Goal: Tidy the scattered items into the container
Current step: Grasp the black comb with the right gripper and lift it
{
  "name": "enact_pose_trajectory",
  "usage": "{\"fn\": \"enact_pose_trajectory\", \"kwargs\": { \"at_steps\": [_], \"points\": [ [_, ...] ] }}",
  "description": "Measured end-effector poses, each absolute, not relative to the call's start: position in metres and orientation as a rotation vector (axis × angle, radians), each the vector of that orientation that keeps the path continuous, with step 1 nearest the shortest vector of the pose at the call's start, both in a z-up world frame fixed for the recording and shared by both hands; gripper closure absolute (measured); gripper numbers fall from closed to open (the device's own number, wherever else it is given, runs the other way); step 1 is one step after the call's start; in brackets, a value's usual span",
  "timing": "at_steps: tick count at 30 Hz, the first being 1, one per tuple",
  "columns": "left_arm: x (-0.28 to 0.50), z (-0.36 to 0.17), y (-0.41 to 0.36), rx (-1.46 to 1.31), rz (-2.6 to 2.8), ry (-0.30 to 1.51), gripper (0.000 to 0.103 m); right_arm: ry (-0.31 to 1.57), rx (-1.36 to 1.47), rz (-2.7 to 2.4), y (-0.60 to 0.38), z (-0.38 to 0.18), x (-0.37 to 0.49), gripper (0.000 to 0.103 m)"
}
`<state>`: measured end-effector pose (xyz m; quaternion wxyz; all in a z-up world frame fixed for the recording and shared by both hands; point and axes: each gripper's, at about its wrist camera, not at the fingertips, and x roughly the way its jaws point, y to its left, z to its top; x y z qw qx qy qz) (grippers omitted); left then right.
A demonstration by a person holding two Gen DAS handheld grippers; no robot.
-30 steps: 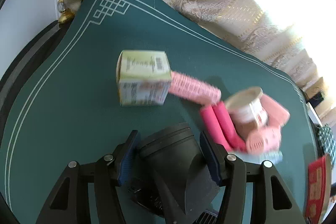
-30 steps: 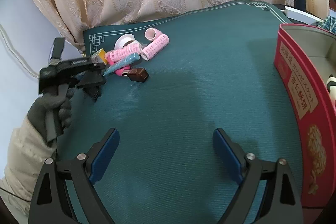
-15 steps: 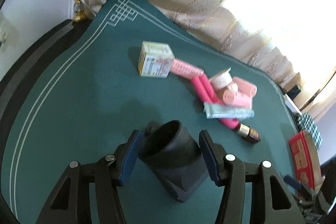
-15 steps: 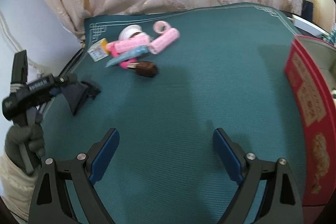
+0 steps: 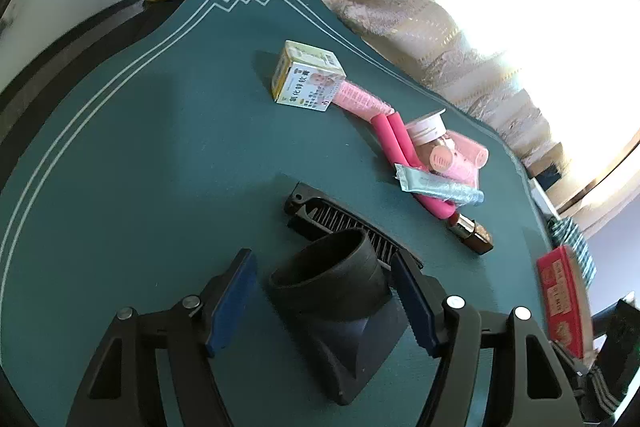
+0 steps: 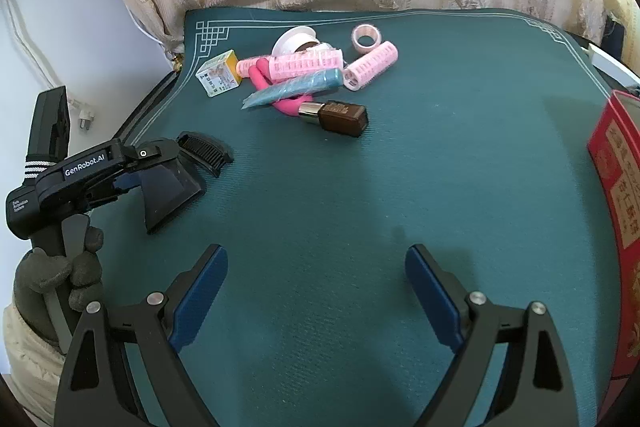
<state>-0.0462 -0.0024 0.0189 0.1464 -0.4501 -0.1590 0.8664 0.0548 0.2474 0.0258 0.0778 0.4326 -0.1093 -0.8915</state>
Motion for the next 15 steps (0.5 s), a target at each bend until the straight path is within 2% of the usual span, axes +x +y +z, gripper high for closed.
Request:
{"fn": "enact_pose_trajectory", "kwargs": {
  "at_steps": [1,3,9,15],
  "points": [
    [-0.046,0.019,0.000,-1.293,2.492,-0.440,0.033,-0.316,1.296,-2.671,0.245,0.026,0.052,0.010],
    [-0.043,0.019,0.006,-1.282,2.469,-0.405,0.042,-0.294,1.284,-2.672,0.241,0.029,0.047,0.010],
    [-0.028,0.030,0.000,-1.216,2.467,-0.376,0.047,-0.219,1.236,-2.671,0.227,0.039,0.031,0.010],
    [-0.020,0.038,-0.033,-1.174,2.520,-0.453,0.049,-0.081,1.234,-2.632,0.197,0.037,-0.005,0.010]
  ]
}}
